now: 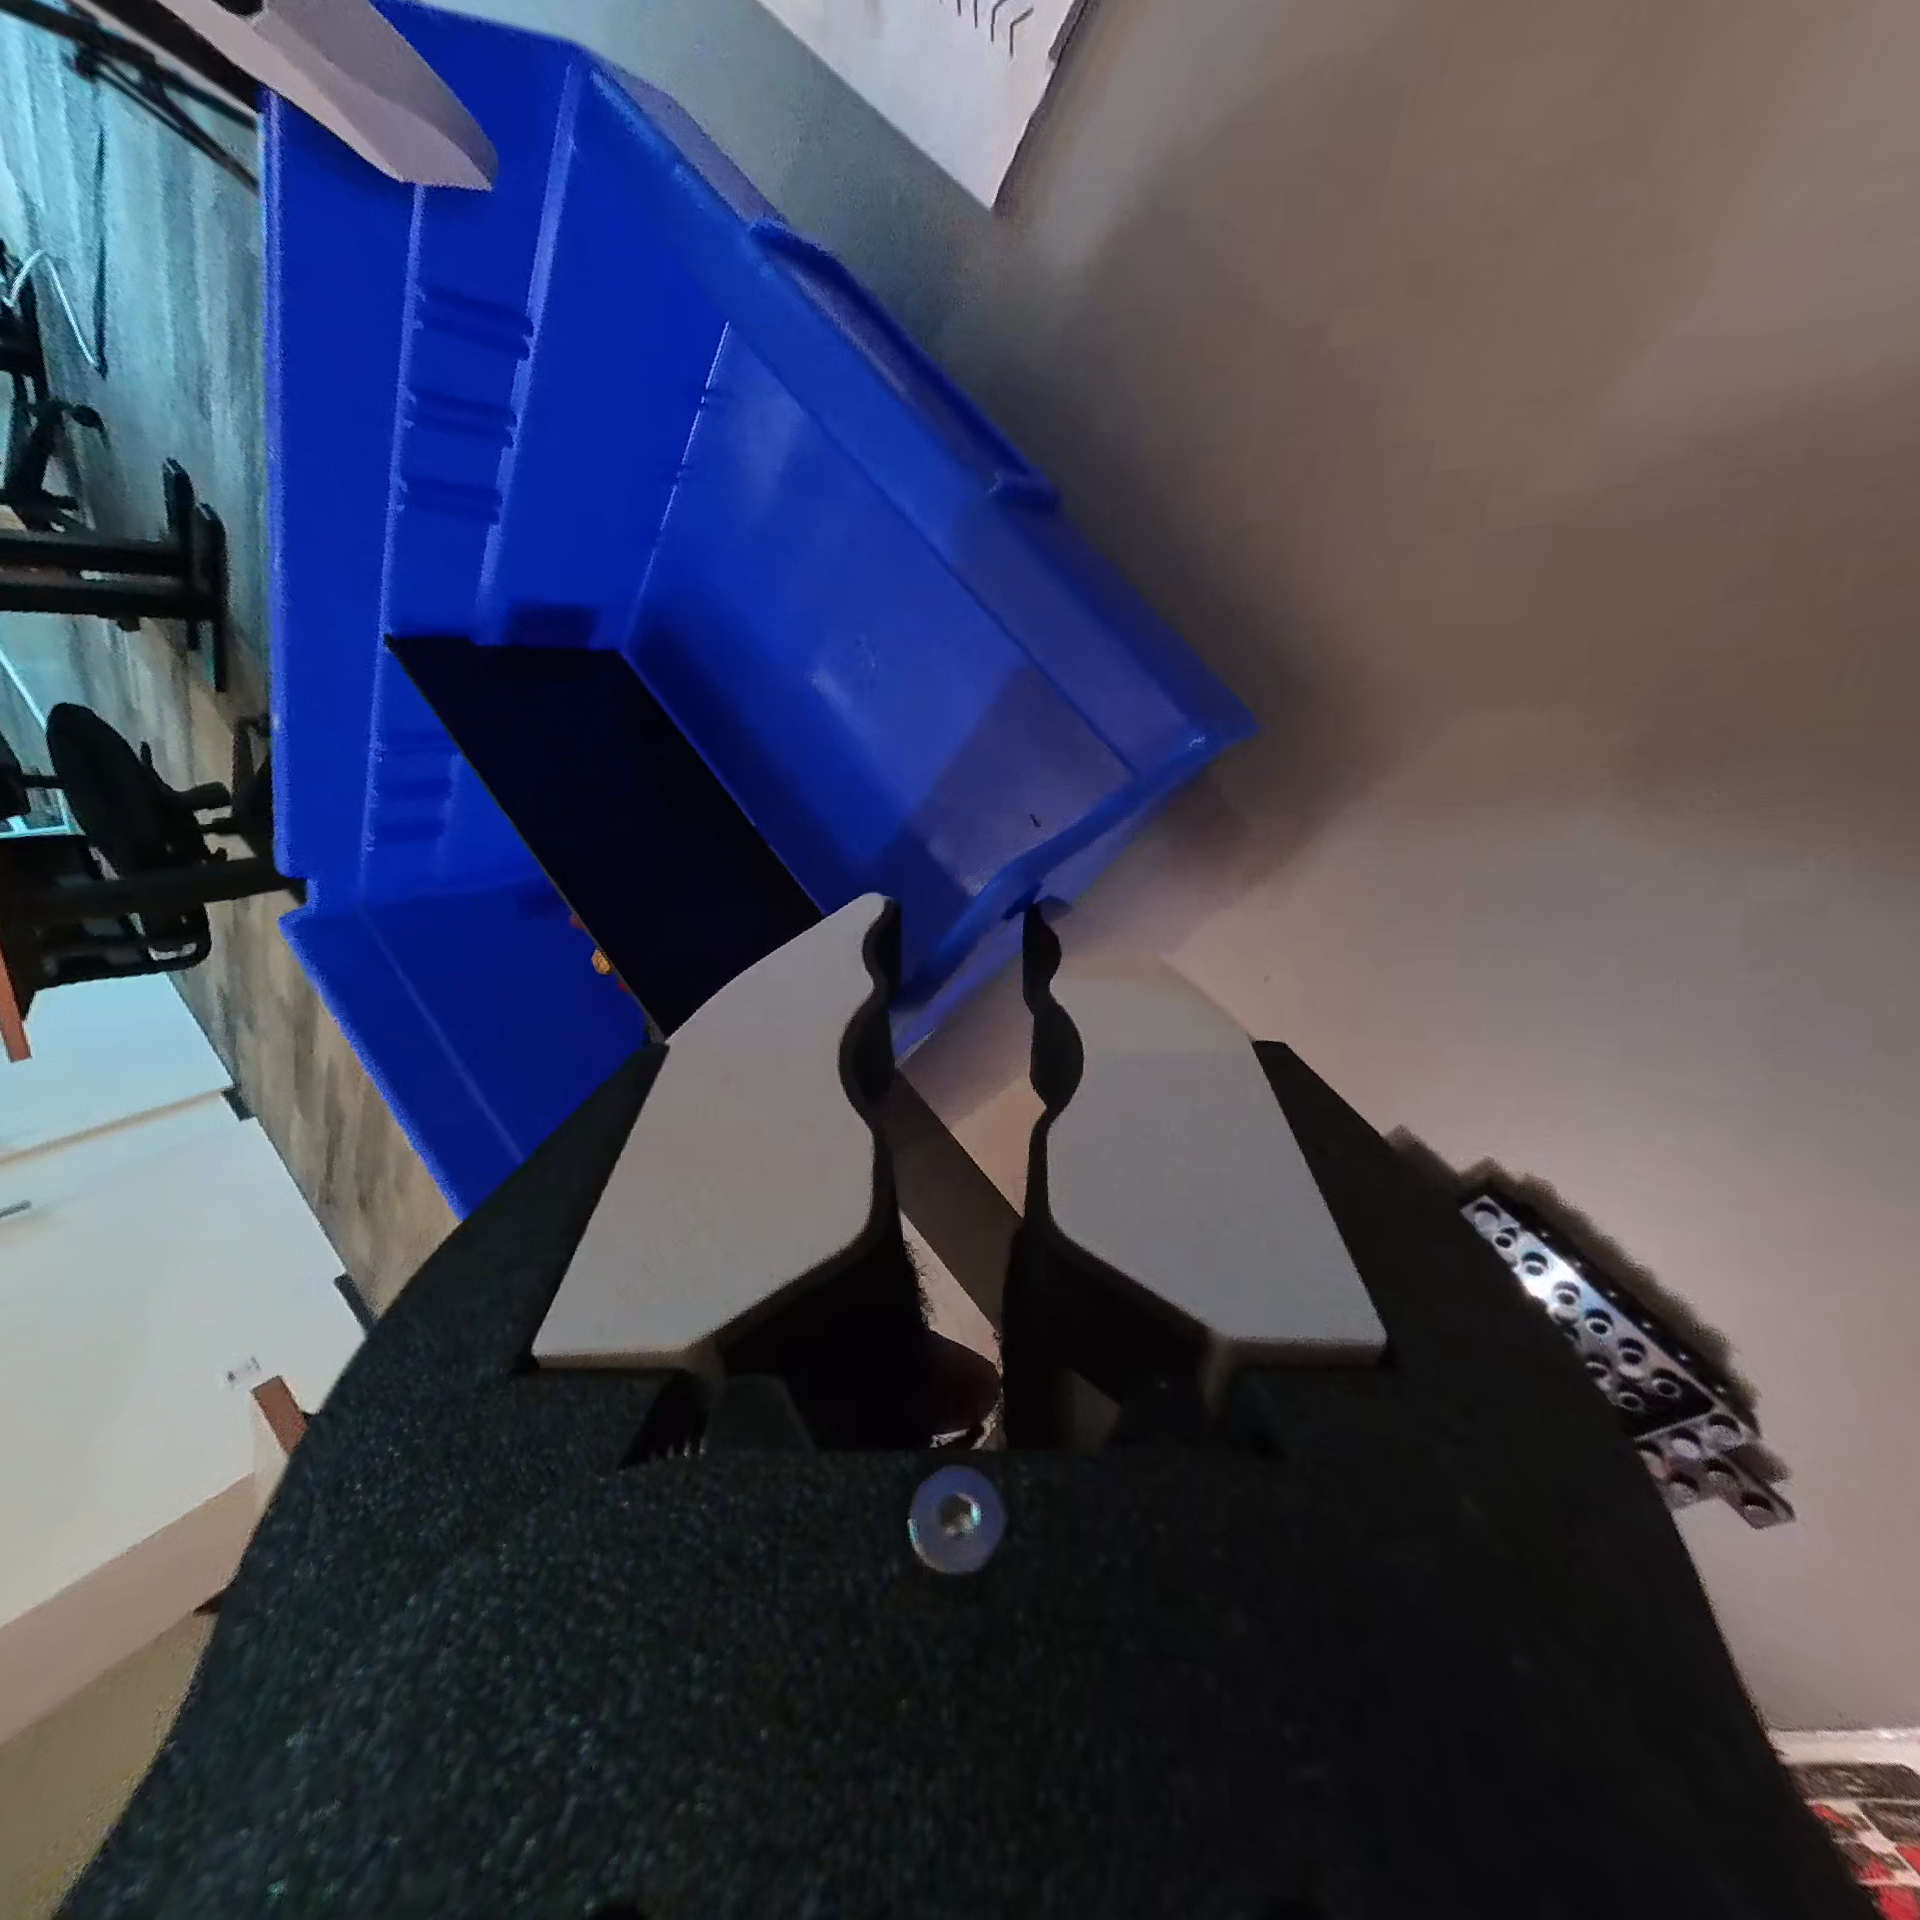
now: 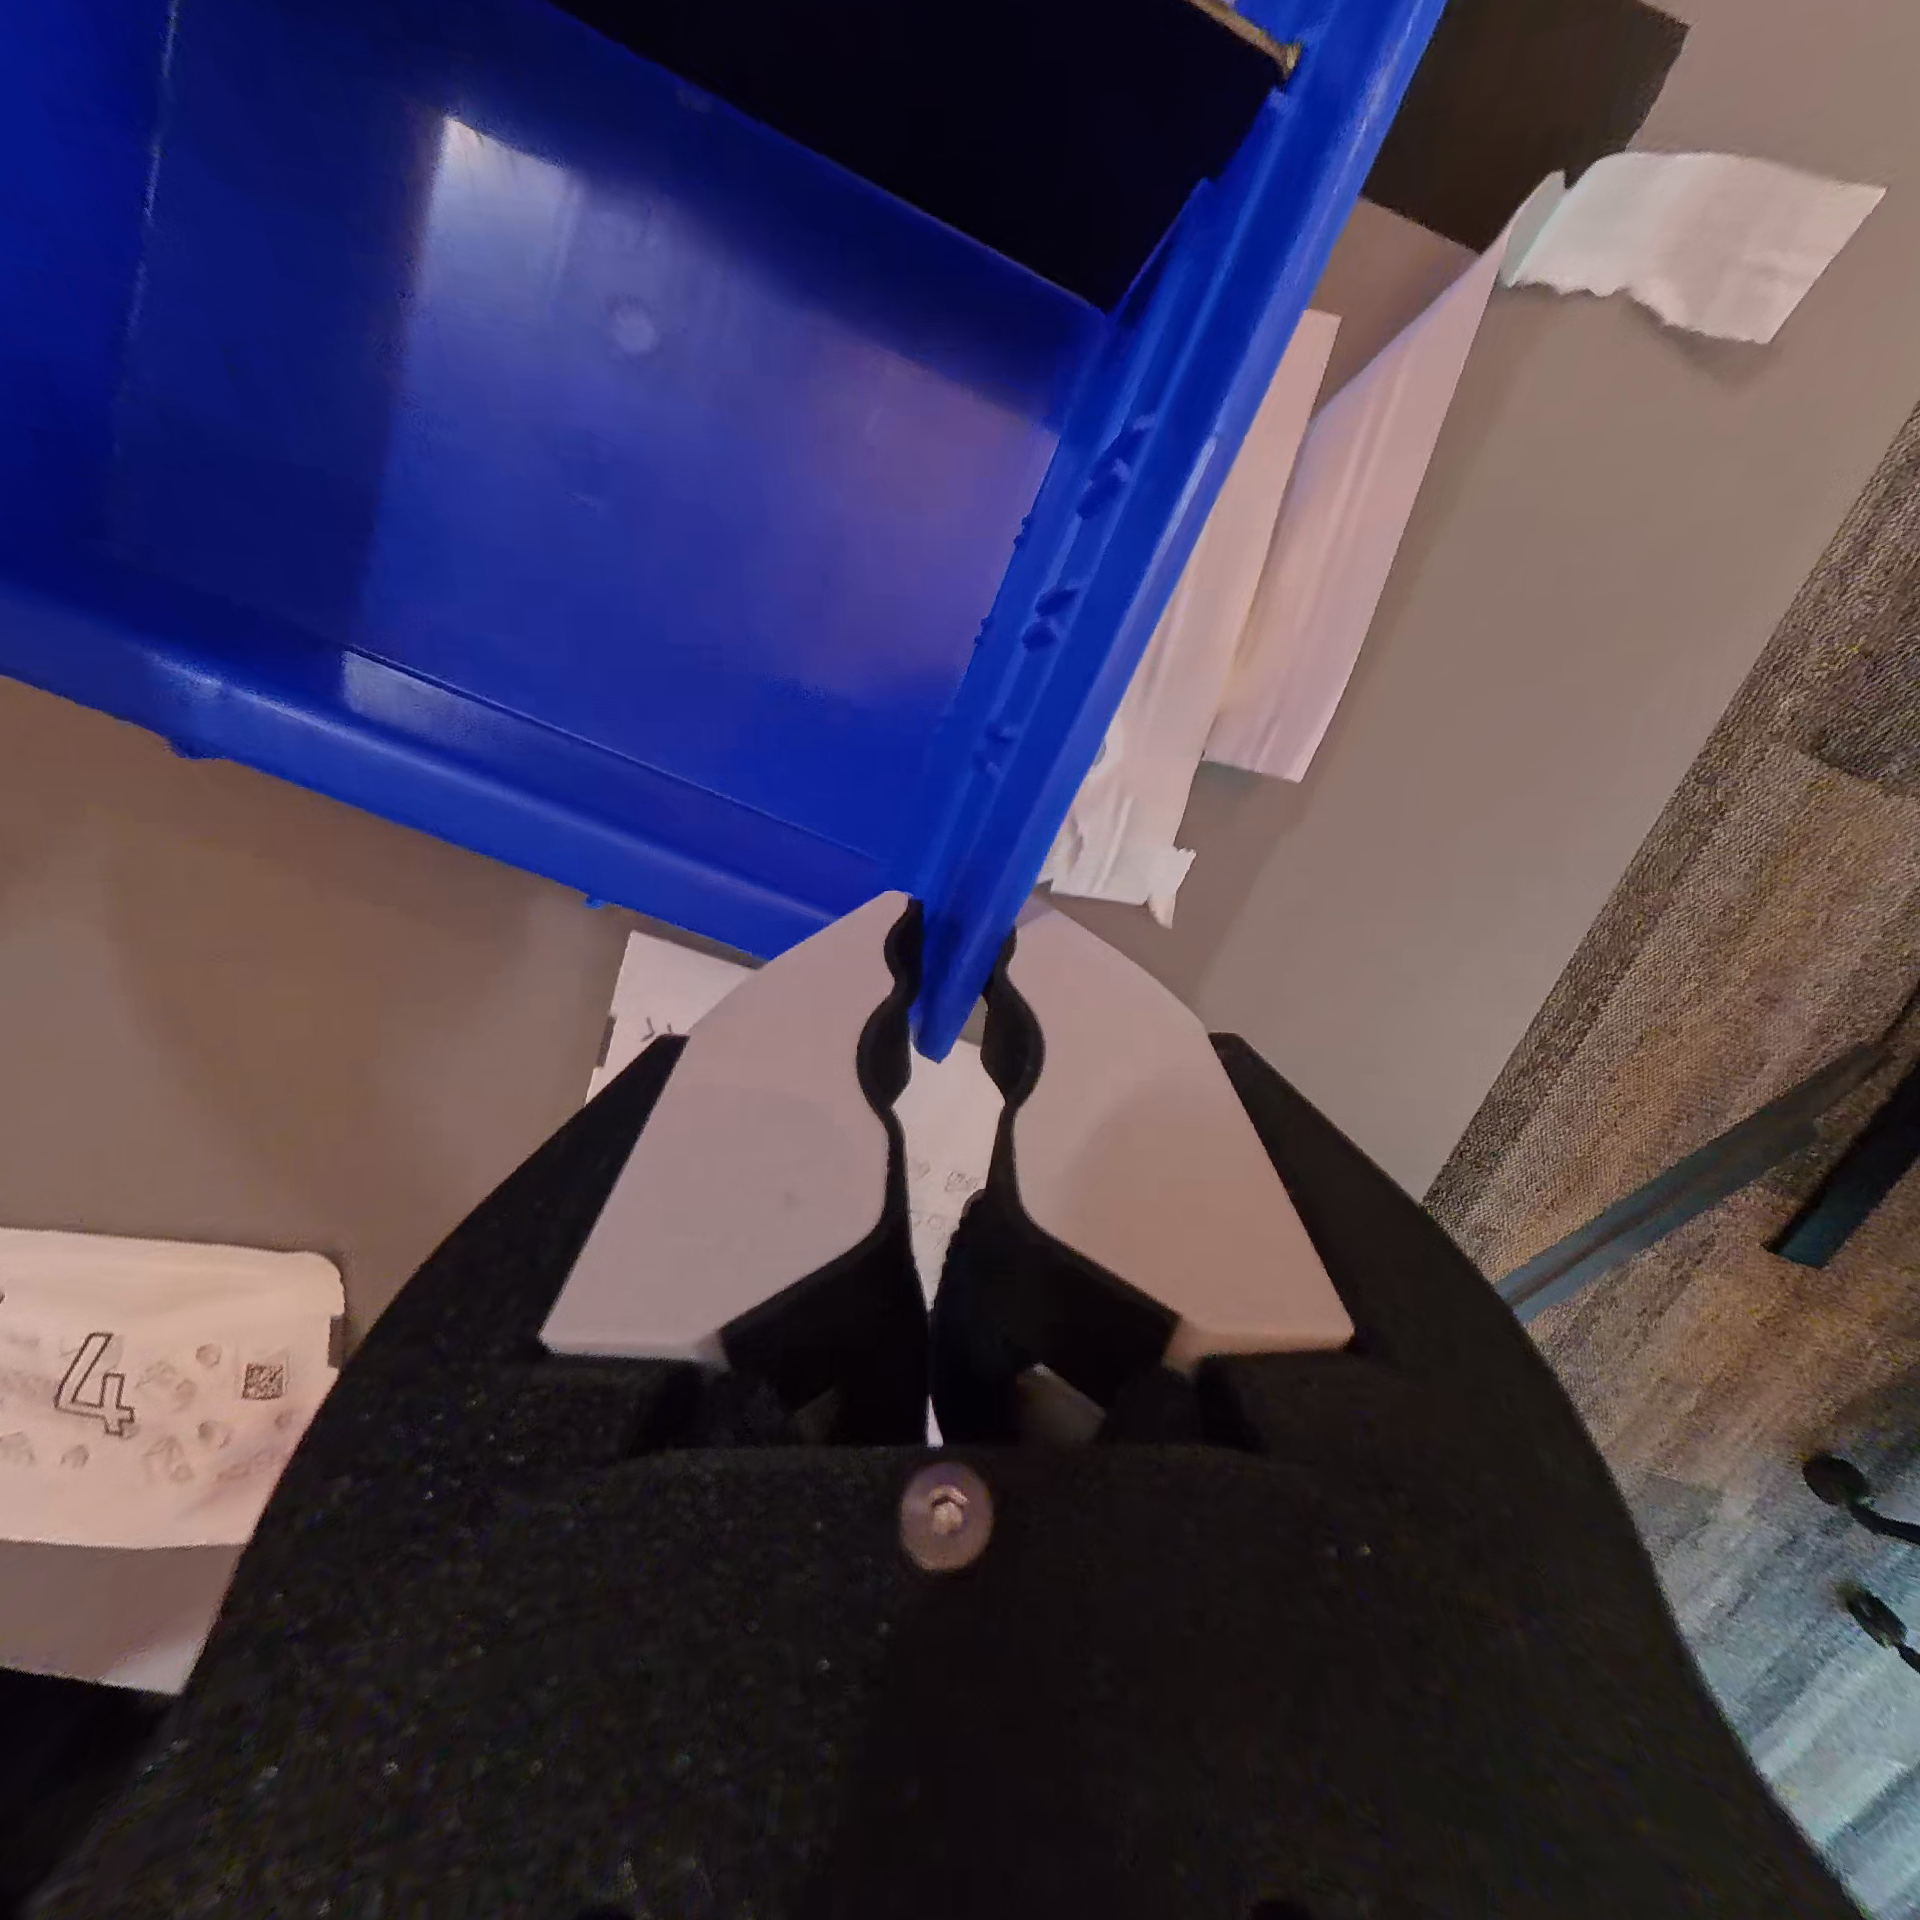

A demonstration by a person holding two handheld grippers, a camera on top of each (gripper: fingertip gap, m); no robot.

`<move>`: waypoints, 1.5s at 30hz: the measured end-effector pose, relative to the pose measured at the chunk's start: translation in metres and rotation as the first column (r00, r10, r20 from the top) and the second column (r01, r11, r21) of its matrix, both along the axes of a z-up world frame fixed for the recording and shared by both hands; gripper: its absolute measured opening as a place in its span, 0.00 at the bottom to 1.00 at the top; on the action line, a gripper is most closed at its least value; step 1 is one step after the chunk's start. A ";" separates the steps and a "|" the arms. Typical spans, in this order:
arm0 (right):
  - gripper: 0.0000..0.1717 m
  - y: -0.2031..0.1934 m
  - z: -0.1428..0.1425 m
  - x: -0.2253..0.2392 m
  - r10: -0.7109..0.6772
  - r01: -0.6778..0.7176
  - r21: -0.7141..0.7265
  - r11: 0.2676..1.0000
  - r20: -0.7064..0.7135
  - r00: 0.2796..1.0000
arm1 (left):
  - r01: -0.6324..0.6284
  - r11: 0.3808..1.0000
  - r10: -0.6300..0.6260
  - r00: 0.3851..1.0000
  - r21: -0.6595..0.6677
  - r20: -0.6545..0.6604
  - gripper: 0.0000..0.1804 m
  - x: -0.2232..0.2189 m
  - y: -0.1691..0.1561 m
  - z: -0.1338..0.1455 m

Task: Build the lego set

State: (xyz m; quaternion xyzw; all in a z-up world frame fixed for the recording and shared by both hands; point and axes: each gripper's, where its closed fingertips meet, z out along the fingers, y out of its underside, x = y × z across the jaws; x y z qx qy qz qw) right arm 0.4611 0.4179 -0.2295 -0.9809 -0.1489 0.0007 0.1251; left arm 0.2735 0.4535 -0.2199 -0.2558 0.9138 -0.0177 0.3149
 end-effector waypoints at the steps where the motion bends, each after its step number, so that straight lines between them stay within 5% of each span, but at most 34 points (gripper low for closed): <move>1: 0.05 0.003 -0.001 0.000 0.001 -0.001 0.005 1.000 0.002 1.000 | -0.008 1.000 0.008 1.000 0.000 -0.005 0.12 0.000 0.001 -0.002; 14: 0.05 0.011 -0.005 0.002 -0.032 0.031 0.020 0.999 0.018 0.999 | -0.062 0.998 0.061 0.996 -0.012 -0.067 0.11 -0.001 0.008 -0.009; 18: 0.08 0.015 -0.003 0.002 -0.031 0.031 0.055 0.998 0.004 1.000 | -0.100 0.995 0.100 0.995 -0.024 0.024 0.16 0.000 0.012 0.000; 23: 0.33 0.008 0.003 0.002 -0.041 0.041 0.075 0.996 -0.006 0.999 | -0.159 0.979 0.178 0.970 -0.125 0.165 0.30 0.002 0.005 0.025; 28: 0.71 -0.015 0.038 0.005 0.011 -0.011 0.170 0.985 0.001 1.000 | -0.256 0.880 0.389 0.872 -0.400 0.298 0.81 -0.004 -0.014 0.069; 30: 0.85 -0.030 0.046 0.009 0.067 -0.076 0.198 0.977 0.050 0.996 | -0.237 0.830 0.424 0.856 -0.505 0.295 0.81 -0.015 -0.031 0.083; 36: 0.85 -0.080 0.048 0.010 0.167 -0.187 0.196 0.962 0.117 0.979 | -0.120 0.754 0.496 0.748 -0.646 0.441 0.81 -0.065 -0.078 0.131; 40: 0.85 -0.100 0.076 -0.034 0.250 -0.261 0.395 0.881 0.080 0.965 | -0.125 0.746 0.535 0.697 -0.654 0.478 0.78 -0.117 -0.115 0.138; 45: 0.85 -0.149 0.122 -0.117 0.350 -0.330 0.684 0.650 0.116 0.929 | -0.203 0.711 0.625 0.620 -0.673 0.474 0.73 -0.191 -0.157 0.125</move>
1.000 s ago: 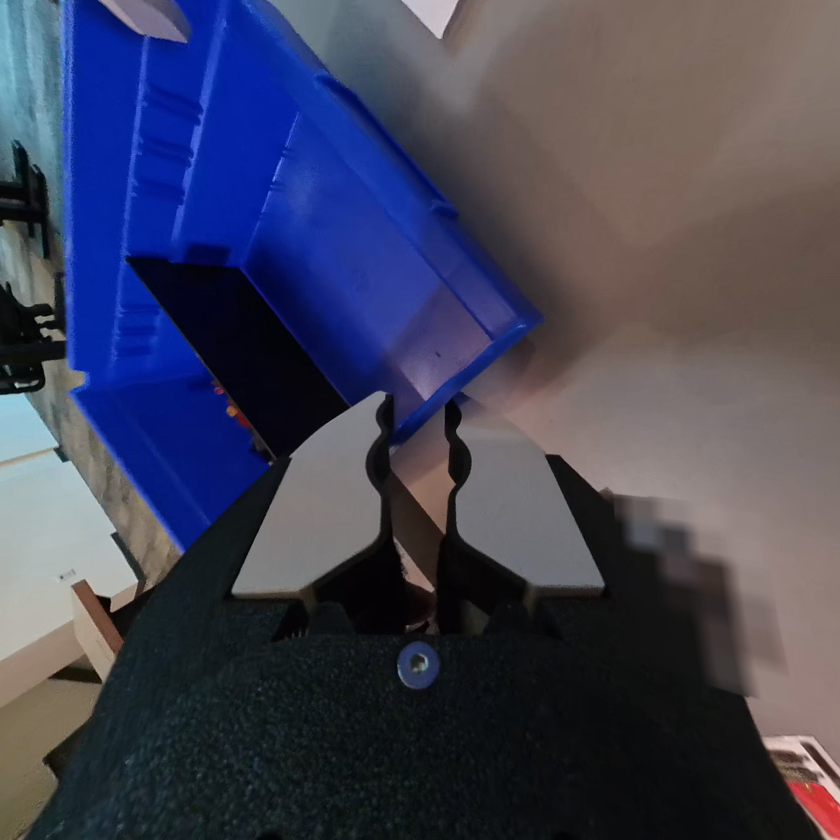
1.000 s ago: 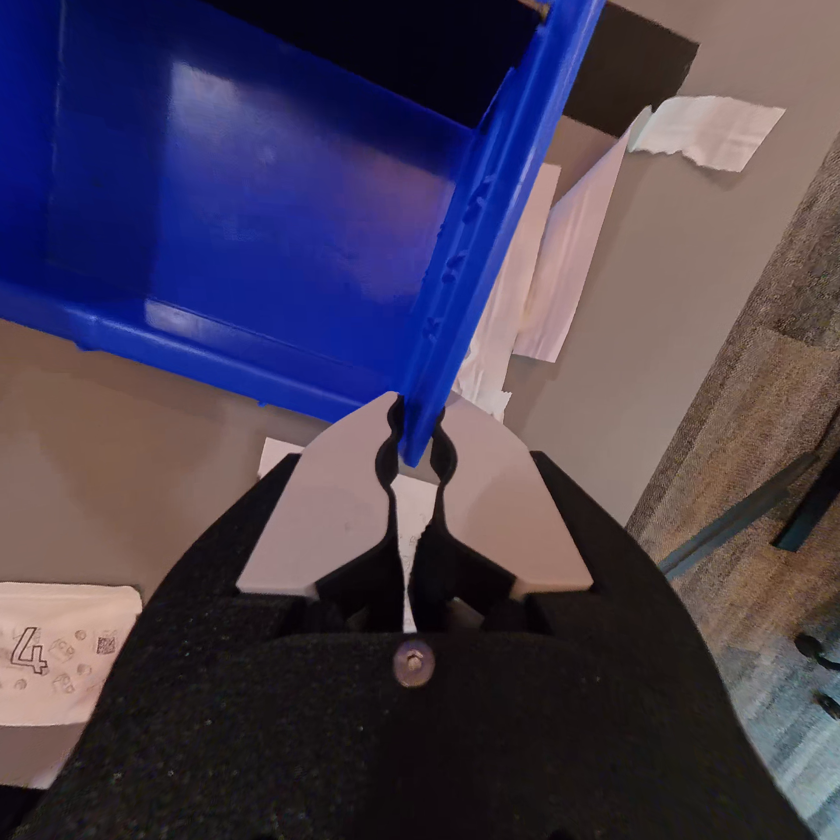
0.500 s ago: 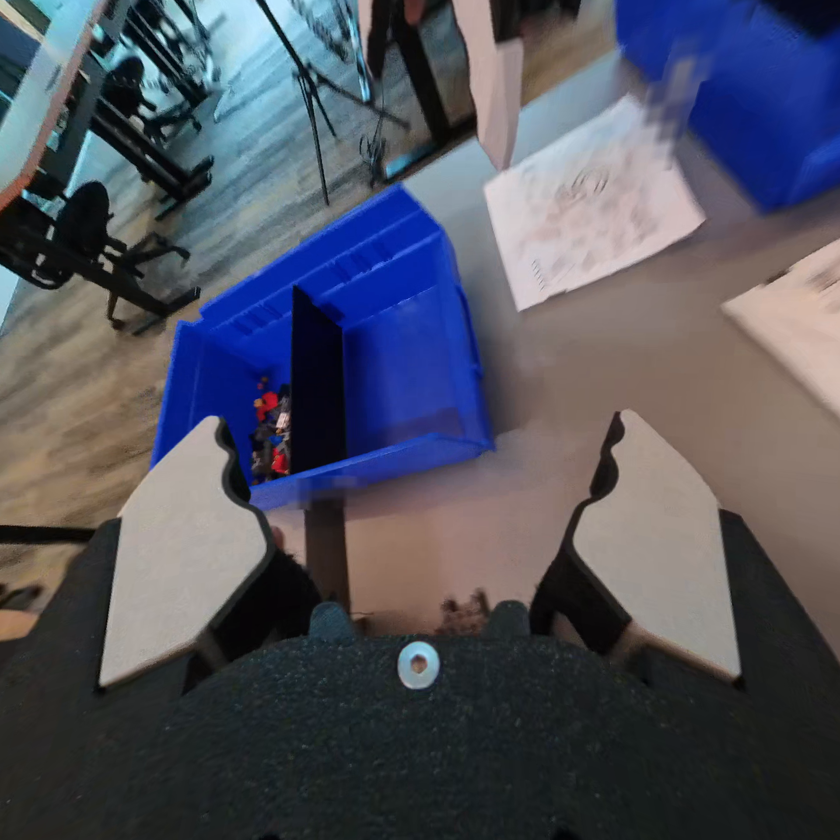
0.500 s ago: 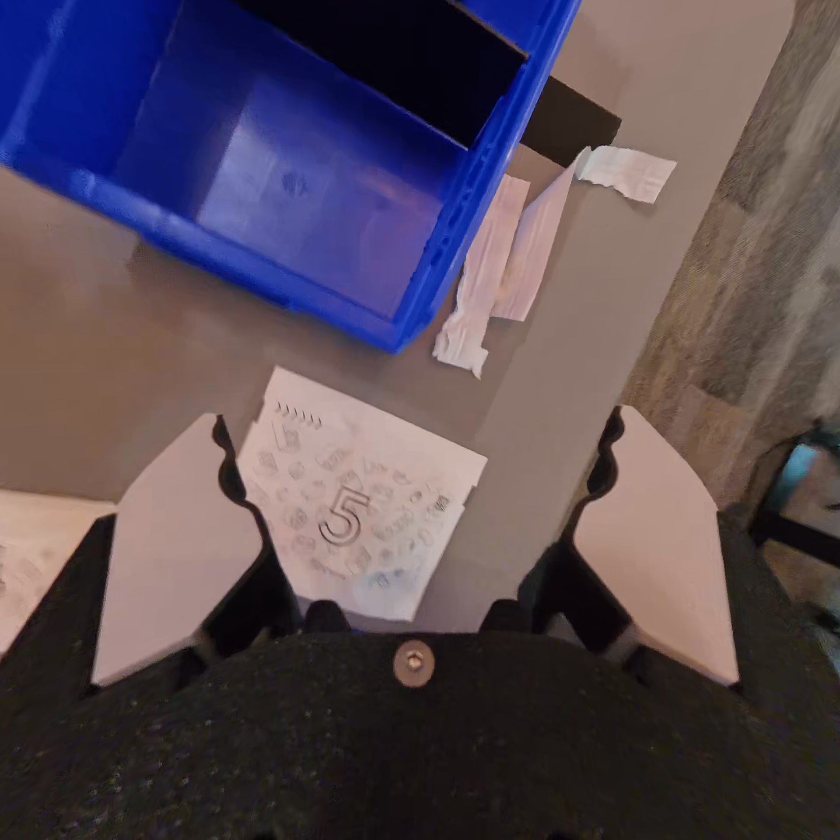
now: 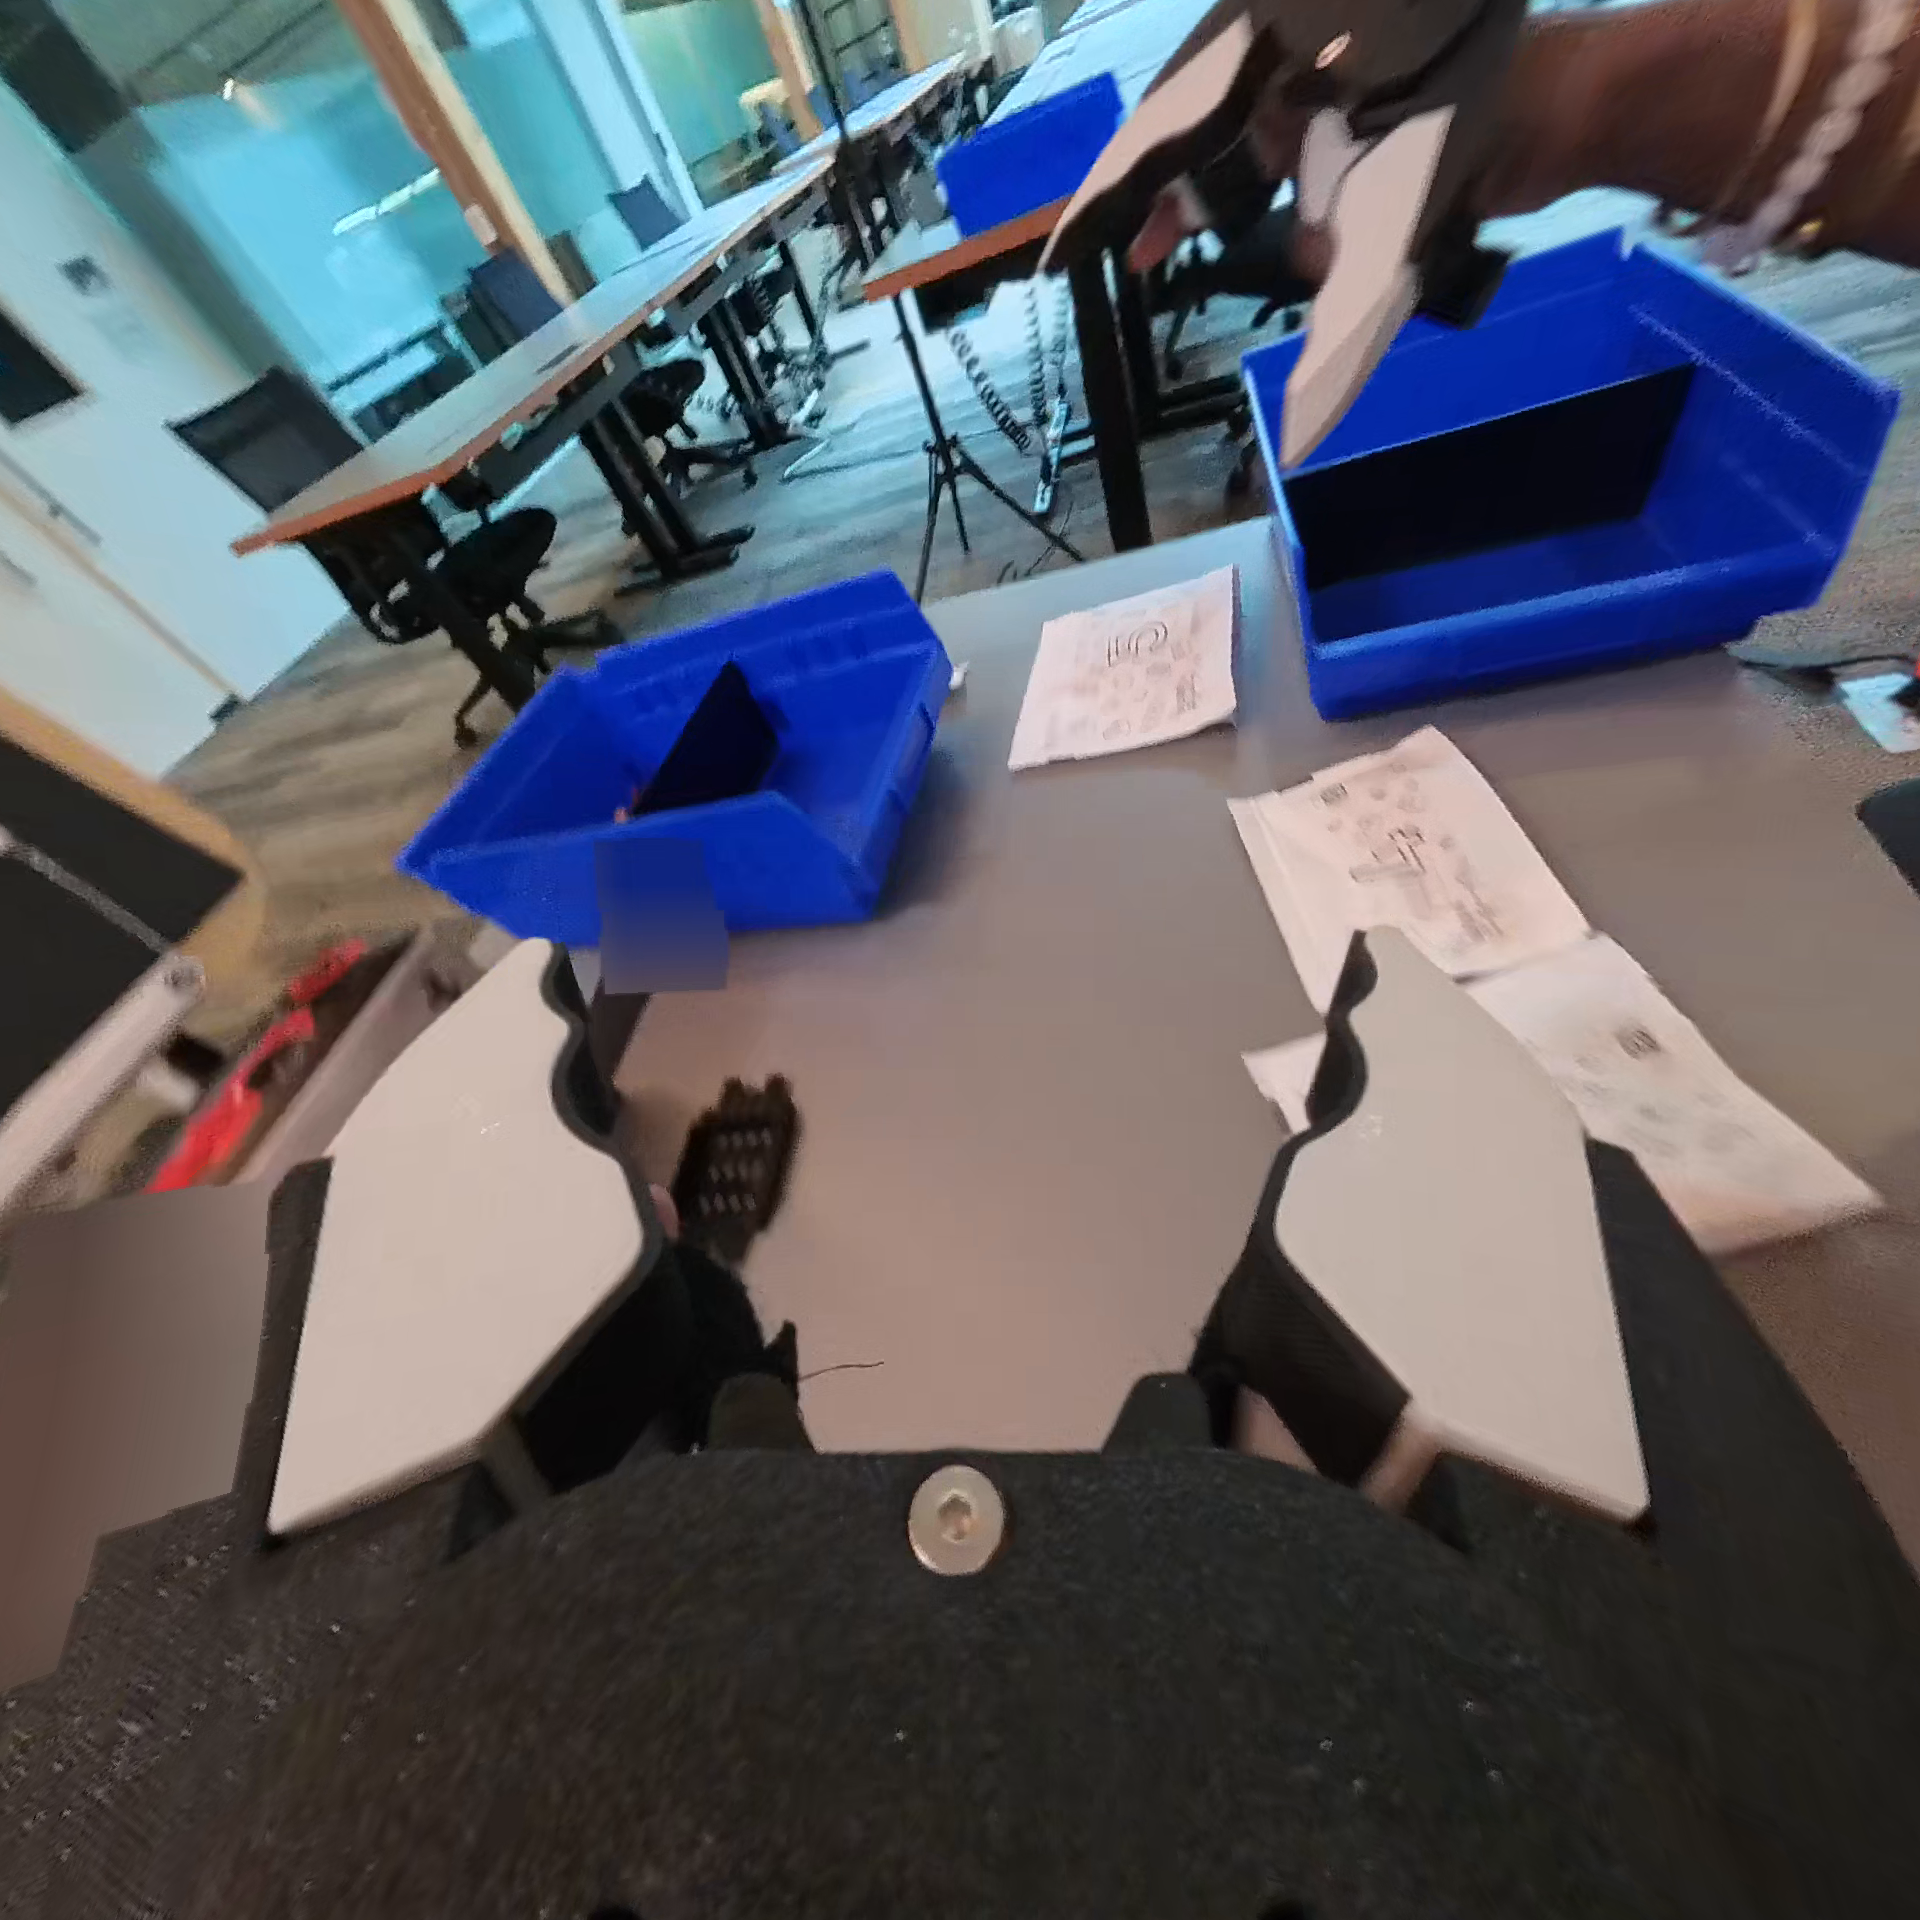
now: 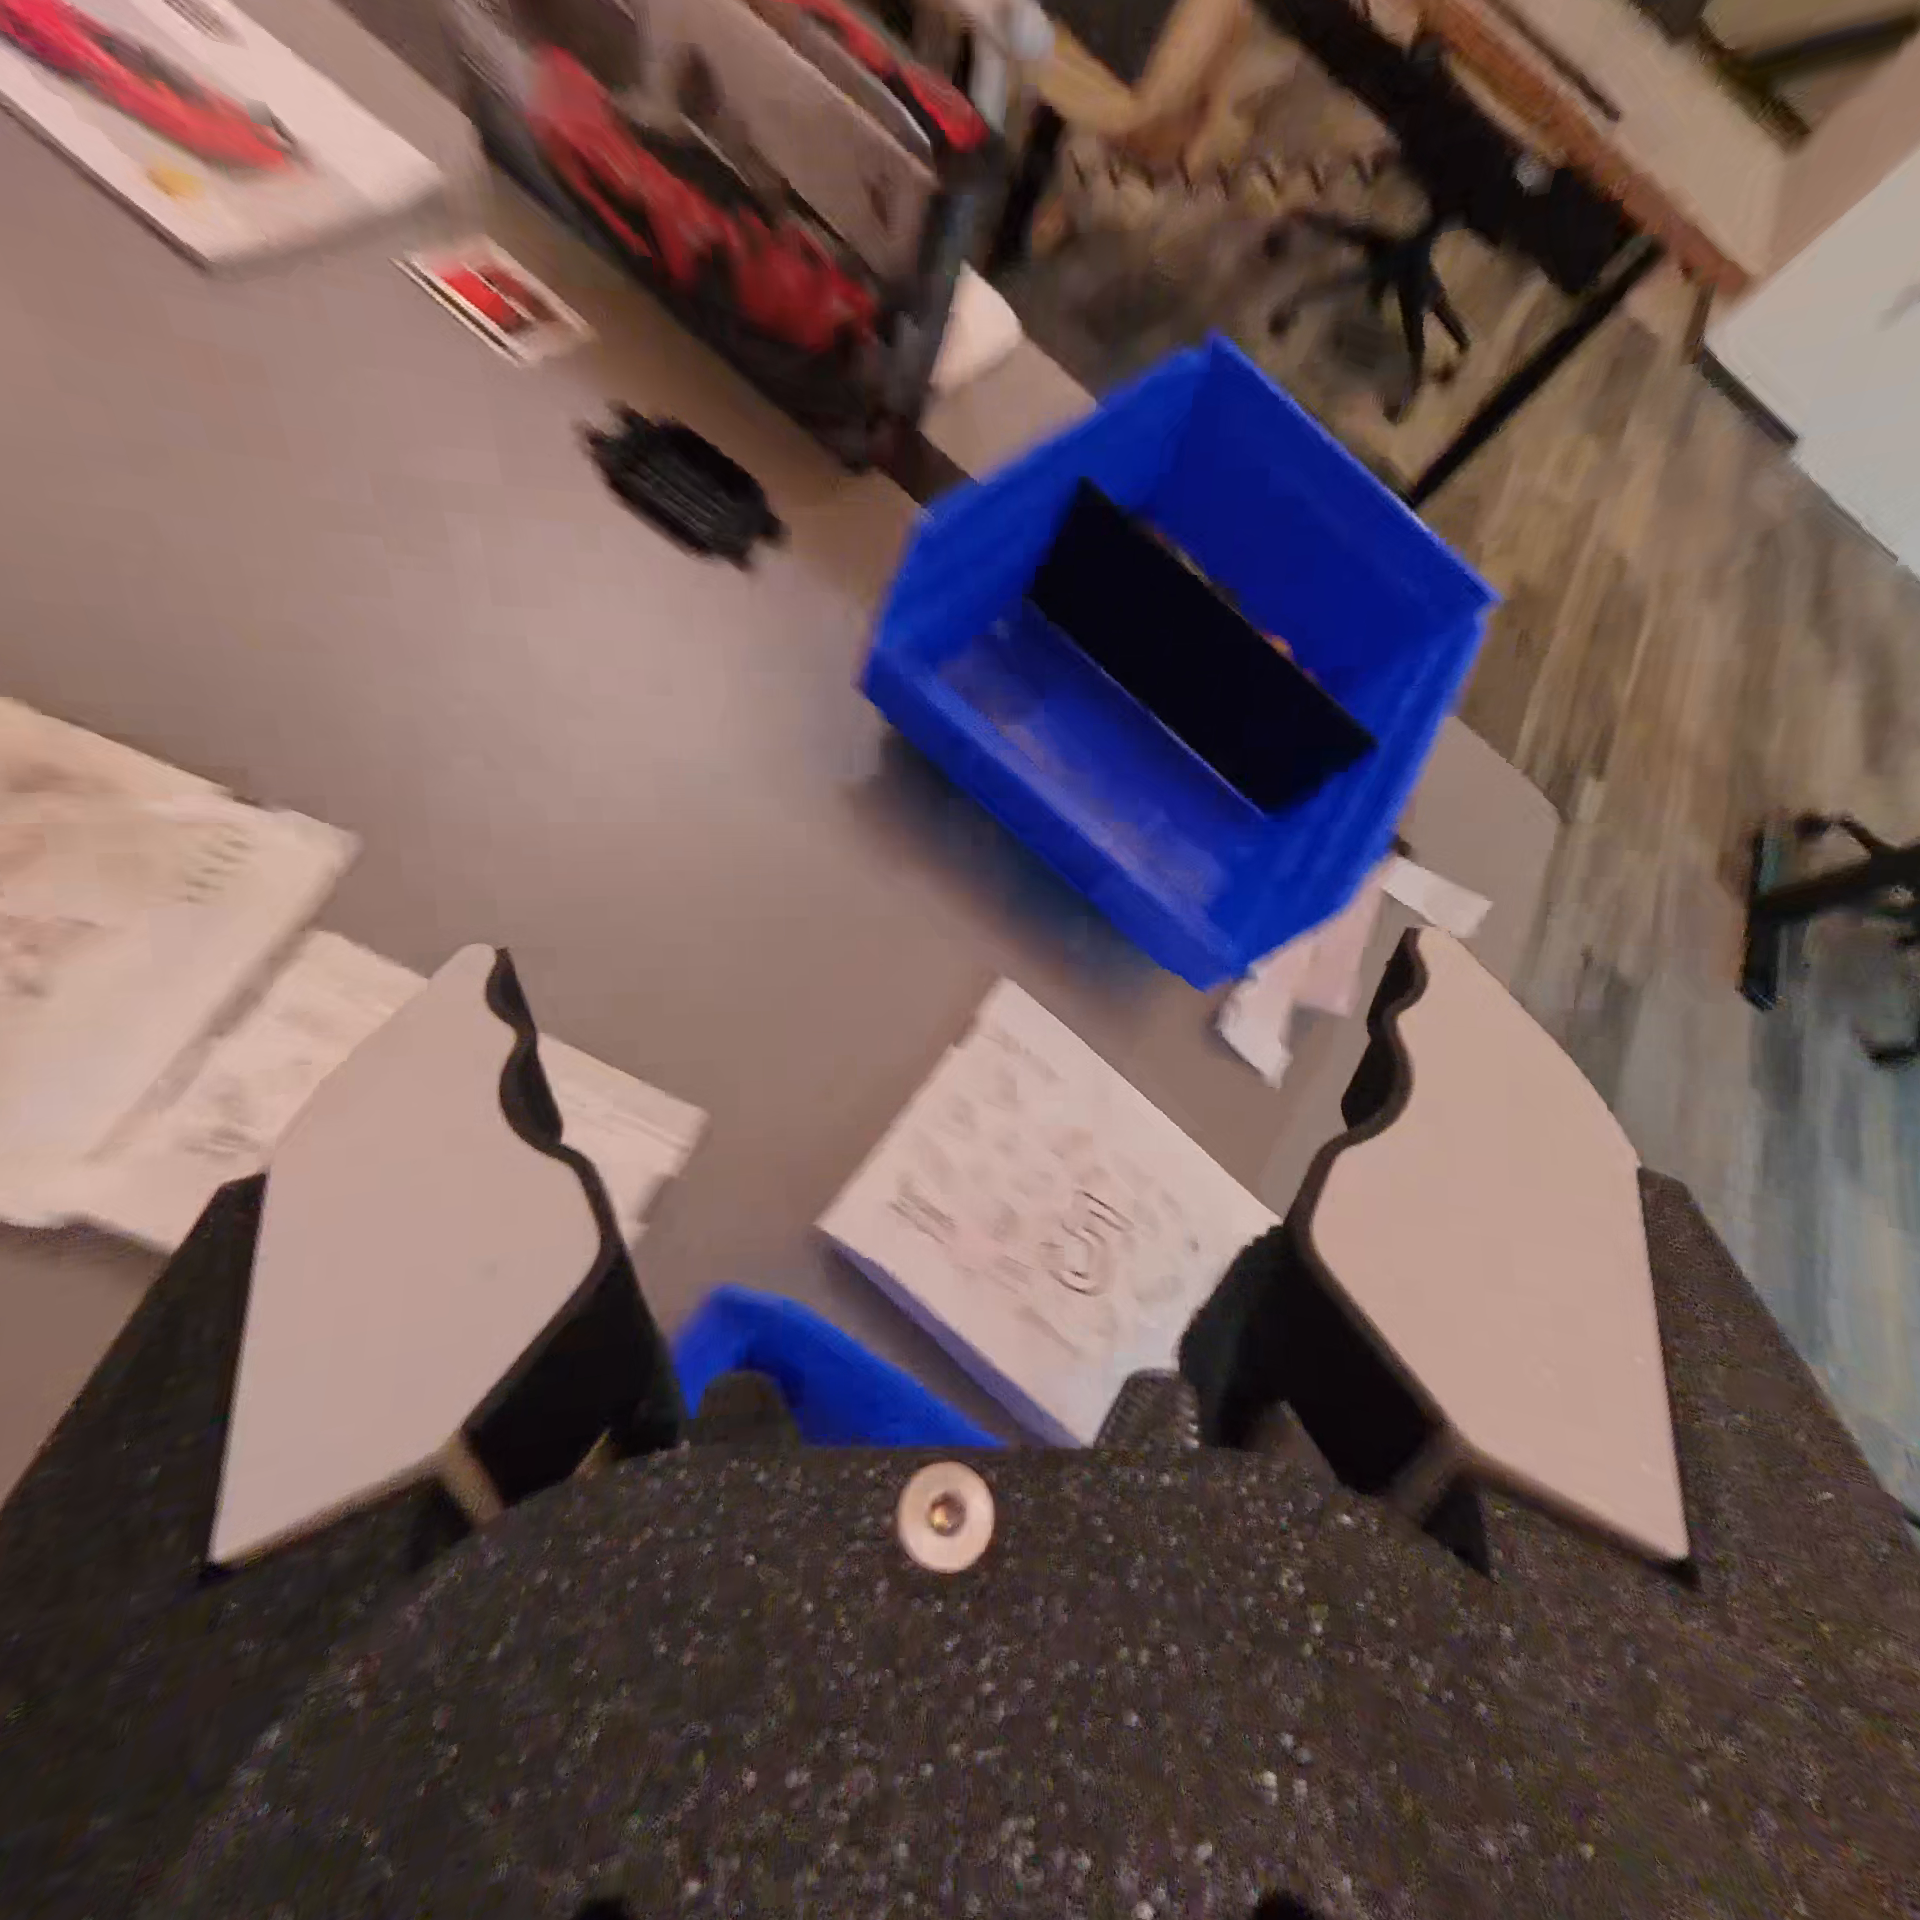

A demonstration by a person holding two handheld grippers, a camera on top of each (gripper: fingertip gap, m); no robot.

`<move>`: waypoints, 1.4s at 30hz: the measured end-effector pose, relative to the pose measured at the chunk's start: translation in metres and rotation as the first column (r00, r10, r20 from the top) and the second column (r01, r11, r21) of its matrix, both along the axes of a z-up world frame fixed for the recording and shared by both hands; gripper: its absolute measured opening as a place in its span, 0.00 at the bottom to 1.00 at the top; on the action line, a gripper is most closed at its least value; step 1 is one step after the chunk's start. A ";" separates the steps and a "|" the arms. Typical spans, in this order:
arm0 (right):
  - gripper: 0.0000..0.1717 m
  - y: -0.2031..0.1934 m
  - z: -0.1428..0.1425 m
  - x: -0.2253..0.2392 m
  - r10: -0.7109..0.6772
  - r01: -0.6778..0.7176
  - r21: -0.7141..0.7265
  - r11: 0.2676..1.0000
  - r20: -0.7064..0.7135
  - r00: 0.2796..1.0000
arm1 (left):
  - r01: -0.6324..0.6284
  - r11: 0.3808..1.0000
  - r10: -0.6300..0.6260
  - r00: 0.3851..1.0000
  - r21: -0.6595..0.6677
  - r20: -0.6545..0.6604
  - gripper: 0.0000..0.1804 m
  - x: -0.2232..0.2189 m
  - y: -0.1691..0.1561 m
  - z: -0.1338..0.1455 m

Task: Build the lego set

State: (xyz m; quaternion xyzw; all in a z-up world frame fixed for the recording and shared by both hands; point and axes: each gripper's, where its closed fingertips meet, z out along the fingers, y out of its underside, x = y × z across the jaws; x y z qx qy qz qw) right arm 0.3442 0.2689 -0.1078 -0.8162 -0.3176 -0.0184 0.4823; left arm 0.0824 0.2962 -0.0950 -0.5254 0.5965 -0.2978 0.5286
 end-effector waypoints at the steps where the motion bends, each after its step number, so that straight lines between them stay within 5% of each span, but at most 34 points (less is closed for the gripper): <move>1: 0.85 -0.016 0.002 -0.022 0.037 -0.036 0.015 0.999 -0.049 0.998 | -0.024 1.000 0.024 1.000 -0.014 -0.014 0.73 -0.014 -0.008 -0.008; 4: 0.82 -0.063 -0.010 -0.087 0.110 -0.113 -0.004 0.994 -0.201 0.973 | -0.136 0.991 0.136 0.991 -0.008 -0.002 0.64 -0.049 -0.025 -0.029; 8: 0.82 -0.116 -0.066 -0.167 0.213 -0.299 -0.156 0.941 -0.414 0.885 | -0.219 0.971 0.224 0.974 -0.095 0.044 0.39 -0.068 -0.050 -0.062; 11: 0.81 -0.125 -0.112 -0.185 0.185 -0.321 -0.232 0.918 -0.466 0.865 | -0.255 0.957 0.253 0.967 -0.139 -0.035 0.41 -0.052 -0.060 -0.099; 14: 0.66 -0.129 -0.138 -0.192 0.167 -0.314 -0.272 0.910 -0.454 0.875 | -0.182 0.977 0.164 0.974 -0.109 -0.157 0.42 -0.020 -0.074 -0.131; 16: 0.58 -0.126 -0.148 -0.190 0.119 -0.273 -0.321 0.907 -0.425 0.897 | -0.070 0.986 0.038 0.978 -0.153 -0.206 0.28 0.002 -0.092 -0.143; 19: 0.60 -0.126 -0.146 -0.198 0.132 -0.340 -0.362 0.868 -0.493 0.860 | 0.037 0.983 -0.084 0.962 -0.180 -0.261 0.15 0.027 -0.115 -0.156; 23: 0.56 -0.116 -0.152 -0.192 0.123 -0.339 -0.448 0.828 -0.445 0.887 | 0.064 0.996 -0.088 0.895 -0.069 -0.437 0.00 0.029 -0.116 -0.181; 28: 0.44 -0.089 -0.156 -0.189 0.064 -0.302 -0.526 0.795 -0.423 0.904 | 0.102 0.995 -0.098 0.909 -0.013 -0.404 0.00 0.021 -0.120 -0.181; 35: 0.36 -0.064 -0.178 -0.202 0.055 -0.313 -0.666 0.677 -0.379 0.924 | 0.136 0.932 -0.006 0.932 0.335 -0.362 0.00 0.010 -0.128 -0.179; 39: 0.30 -0.066 -0.177 -0.217 0.029 -0.358 -0.710 0.607 -0.430 0.902 | 0.125 0.916 0.008 0.944 0.380 -0.329 0.00 0.009 -0.129 -0.180; 42: 0.06 -0.053 -0.167 -0.219 0.026 -0.376 -0.633 0.677 -0.489 0.872 | 0.124 0.946 -0.026 0.950 0.300 -0.310 0.00 0.010 -0.130 -0.180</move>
